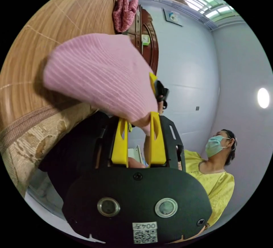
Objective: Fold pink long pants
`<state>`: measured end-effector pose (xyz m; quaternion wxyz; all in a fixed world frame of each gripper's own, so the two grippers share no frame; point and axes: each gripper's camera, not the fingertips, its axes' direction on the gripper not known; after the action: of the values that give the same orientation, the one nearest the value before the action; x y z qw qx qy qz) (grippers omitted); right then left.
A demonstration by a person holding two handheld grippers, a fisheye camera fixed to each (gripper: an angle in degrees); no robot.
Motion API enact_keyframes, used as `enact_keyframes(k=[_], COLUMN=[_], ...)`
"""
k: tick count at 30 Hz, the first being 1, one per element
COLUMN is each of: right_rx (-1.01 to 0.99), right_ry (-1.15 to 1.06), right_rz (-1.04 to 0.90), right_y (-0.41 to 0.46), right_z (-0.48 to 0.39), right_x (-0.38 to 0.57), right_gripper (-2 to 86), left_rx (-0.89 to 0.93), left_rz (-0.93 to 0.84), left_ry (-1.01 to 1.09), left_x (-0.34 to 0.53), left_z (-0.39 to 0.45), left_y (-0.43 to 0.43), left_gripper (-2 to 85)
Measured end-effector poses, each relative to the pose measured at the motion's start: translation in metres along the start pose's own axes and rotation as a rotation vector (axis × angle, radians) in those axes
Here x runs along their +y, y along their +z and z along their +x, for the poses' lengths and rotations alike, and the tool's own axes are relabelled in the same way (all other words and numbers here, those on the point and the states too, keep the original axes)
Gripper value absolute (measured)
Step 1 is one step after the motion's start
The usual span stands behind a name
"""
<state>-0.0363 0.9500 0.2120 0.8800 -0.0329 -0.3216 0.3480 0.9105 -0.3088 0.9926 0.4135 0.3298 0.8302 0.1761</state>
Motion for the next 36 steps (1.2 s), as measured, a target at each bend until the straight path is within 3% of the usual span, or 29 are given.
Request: enact_keyframes(k=[6, 21, 29, 34, 36], right_rx=[0.156, 0.454, 0.395, 0.305, 0.219], right_ry=[-0.013, 0.303, 0.524, 0.855, 0.849], right_rz=[0.11, 0.35, 0.462, 0.505, 0.585], right_y=[-0.167, -0.573, -0.771, -0.832, -0.846], right_z=[0.021, 0.179, 0.272, 0.356, 0.367], right_x=[0.075, 0.26, 0.38, 0.485, 0.514], right_gripper=[5.5, 5.9, 6.0, 6.3, 6.4], left_rx=[0.038, -0.068, -0.085, -0.122, -0.13], left_rz=[0.039, -0.024, -0.048, -0.071, -0.07], left_ry=[-0.028, -0.026, -0.039, -0.049, -0.061], left_x=[0.008, -0.008, -0.029, -0.032, -0.033], left_z=[-0.003, 0.037, 0.059, 0.078, 0.084], left_y=[0.047, 0.135, 0.175, 0.191, 0.194], left_gripper=[10.4, 8.5, 7.7, 7.3, 7.2])
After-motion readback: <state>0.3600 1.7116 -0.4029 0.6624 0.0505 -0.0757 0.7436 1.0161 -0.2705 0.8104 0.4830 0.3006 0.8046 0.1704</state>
